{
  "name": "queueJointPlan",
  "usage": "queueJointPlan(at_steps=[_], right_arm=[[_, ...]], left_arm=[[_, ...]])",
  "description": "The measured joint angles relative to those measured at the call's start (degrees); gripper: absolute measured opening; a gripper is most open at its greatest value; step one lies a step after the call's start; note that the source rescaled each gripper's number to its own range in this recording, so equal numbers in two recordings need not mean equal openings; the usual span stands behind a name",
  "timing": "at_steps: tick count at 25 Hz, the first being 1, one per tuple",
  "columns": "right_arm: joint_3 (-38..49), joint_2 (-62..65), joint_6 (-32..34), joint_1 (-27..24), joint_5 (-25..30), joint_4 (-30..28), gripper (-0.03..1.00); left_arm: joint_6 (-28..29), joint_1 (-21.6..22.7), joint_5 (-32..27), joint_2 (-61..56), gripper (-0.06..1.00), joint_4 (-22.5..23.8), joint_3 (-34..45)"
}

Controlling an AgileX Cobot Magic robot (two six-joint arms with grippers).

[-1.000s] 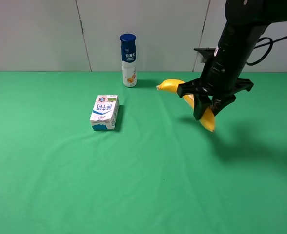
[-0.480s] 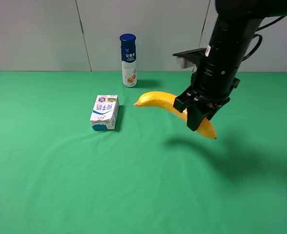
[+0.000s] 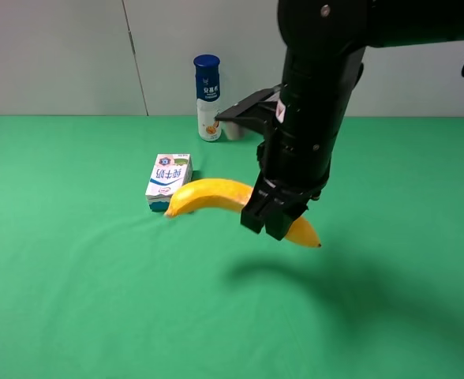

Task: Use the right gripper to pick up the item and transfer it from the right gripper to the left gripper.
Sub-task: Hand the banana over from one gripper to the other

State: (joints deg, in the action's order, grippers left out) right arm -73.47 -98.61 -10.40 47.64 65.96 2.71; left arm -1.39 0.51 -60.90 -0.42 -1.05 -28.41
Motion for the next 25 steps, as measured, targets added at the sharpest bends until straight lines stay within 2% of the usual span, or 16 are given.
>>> queueJointPlan(at_steps=[7, 13, 20, 25], right_arm=[[0.0, 0.0, -3.1, 6.2, -0.1, -1.1, 0.0], [0.0, 0.0, -5.9, 8.5, -1.3, -1.1, 0.0], [0.0, 0.0, -6.3, 8.5, -1.6, -1.3, 0.0], [0.0, 0.0, -6.3, 8.5, -1.7, -1.3, 0.0]], left_arm=[[0.0, 0.0, 0.0, 0.0, 0.98, 0.0, 0.0], [0.0, 0.0, 0.0, 0.0, 0.98, -0.4, 0.0], [-0.5, 0.0, 0.6, 6.8, 0.97, -7.9, -0.1], [-3.7, 0.0, 3.8, 16.2, 0.96, -14.8, -0.5]])
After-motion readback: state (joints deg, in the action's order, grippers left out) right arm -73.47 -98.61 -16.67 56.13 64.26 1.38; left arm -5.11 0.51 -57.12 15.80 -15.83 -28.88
